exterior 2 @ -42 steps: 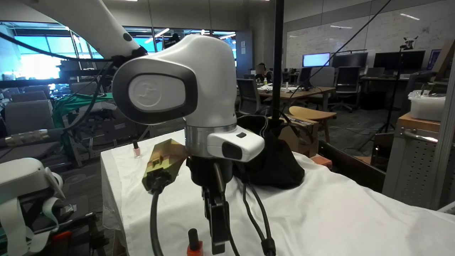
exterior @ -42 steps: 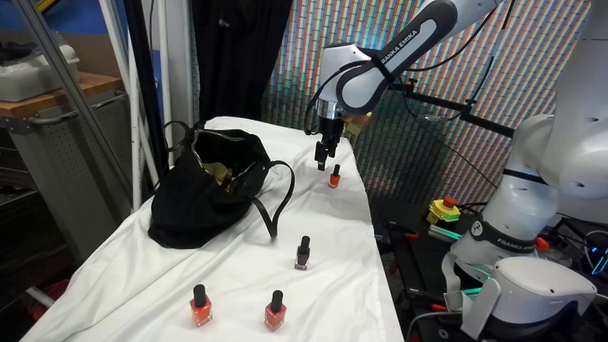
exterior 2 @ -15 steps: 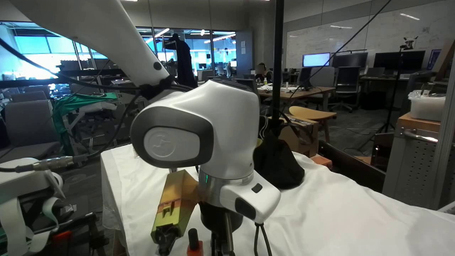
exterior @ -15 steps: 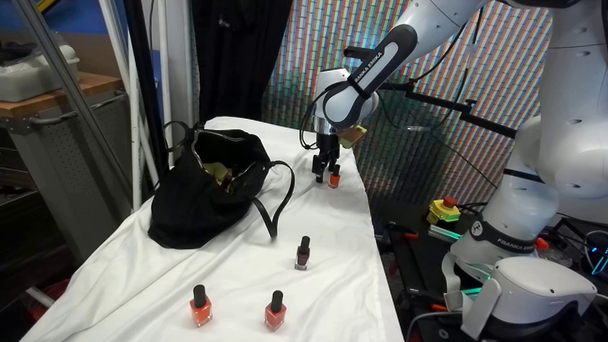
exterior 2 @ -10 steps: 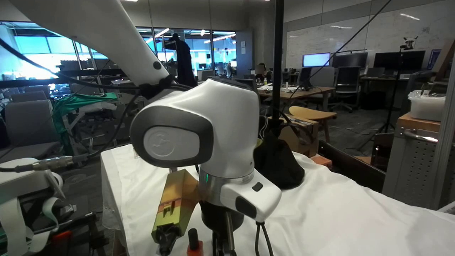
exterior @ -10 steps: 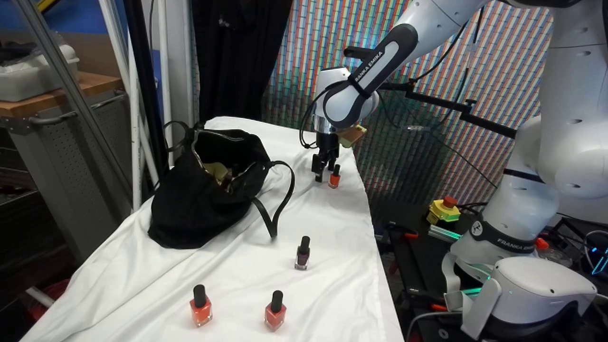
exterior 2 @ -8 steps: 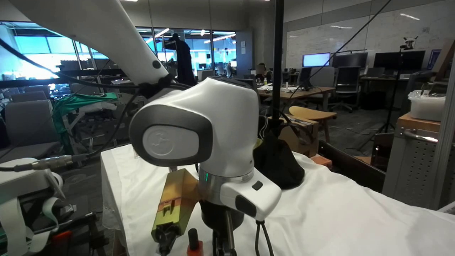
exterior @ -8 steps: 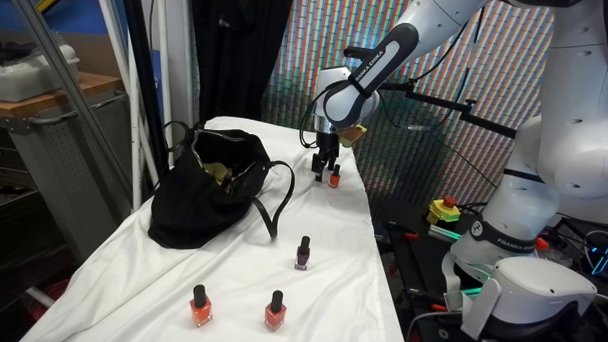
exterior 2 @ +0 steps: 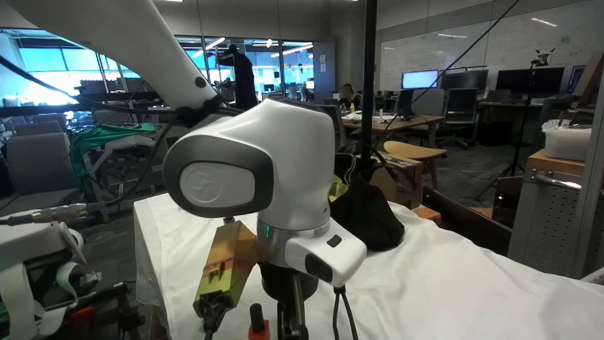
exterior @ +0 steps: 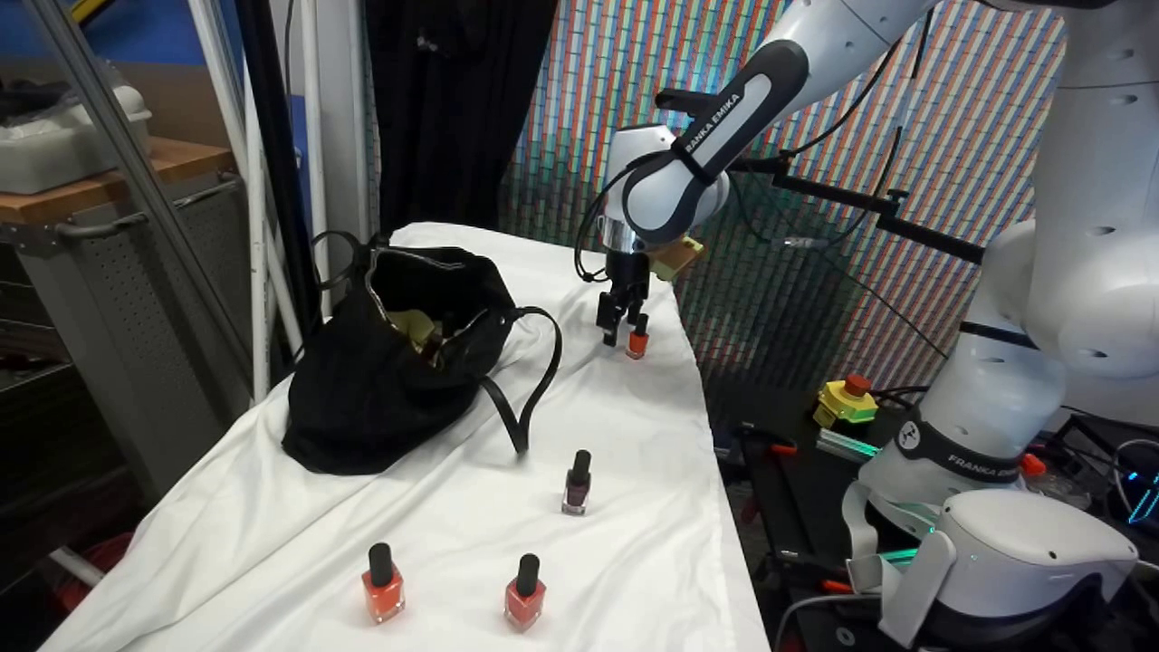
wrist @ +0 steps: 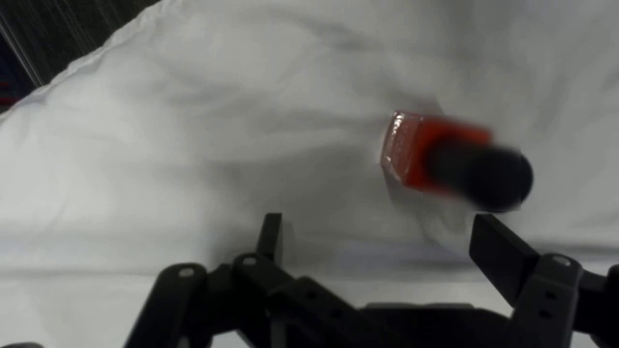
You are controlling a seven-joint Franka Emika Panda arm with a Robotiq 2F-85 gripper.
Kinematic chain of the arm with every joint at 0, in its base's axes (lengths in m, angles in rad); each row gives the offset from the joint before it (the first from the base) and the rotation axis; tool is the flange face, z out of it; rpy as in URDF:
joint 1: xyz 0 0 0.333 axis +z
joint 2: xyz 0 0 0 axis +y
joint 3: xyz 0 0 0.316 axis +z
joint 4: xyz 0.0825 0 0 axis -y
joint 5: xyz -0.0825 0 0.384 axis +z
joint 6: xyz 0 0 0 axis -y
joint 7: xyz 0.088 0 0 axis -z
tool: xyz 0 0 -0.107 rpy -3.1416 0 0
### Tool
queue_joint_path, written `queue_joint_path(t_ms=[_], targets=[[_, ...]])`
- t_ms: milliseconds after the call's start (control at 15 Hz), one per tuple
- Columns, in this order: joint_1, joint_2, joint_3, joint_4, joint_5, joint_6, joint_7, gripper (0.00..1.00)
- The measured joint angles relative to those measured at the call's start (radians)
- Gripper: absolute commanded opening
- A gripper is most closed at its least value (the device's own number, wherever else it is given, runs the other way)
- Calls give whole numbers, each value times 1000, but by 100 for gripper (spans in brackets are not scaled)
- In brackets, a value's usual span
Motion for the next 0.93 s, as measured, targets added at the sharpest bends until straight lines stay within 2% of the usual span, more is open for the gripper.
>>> queue_joint_path(t_ms=[933], targets=[[26, -114, 0, -114, -35, -1, -3, 100]])
